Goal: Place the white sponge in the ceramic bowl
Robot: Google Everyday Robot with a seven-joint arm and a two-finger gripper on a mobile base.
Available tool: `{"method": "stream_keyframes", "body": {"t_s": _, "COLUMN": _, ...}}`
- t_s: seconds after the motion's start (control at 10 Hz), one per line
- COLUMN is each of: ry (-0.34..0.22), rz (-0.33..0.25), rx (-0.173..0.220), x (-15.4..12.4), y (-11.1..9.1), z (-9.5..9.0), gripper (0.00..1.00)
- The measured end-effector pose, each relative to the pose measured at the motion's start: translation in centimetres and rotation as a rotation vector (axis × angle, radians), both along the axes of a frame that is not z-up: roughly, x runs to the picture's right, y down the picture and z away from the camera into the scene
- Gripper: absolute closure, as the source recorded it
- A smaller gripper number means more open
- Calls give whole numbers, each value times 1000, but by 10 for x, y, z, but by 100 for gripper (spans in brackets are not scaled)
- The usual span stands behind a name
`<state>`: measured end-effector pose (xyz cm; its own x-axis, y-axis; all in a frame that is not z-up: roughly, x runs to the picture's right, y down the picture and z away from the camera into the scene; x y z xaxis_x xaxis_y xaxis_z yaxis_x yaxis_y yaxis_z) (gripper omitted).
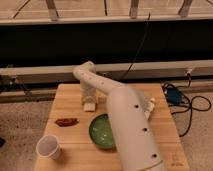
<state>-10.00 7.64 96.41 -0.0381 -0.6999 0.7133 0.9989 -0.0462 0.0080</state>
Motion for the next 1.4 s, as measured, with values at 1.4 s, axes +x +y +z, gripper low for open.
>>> {"method": "stream_keyframes", "body": {"t_s": 1.4, "ry": -17, "rz": 2, "rx": 37, "x": 32, "y": -31, "z": -46, "gripper": 100}}
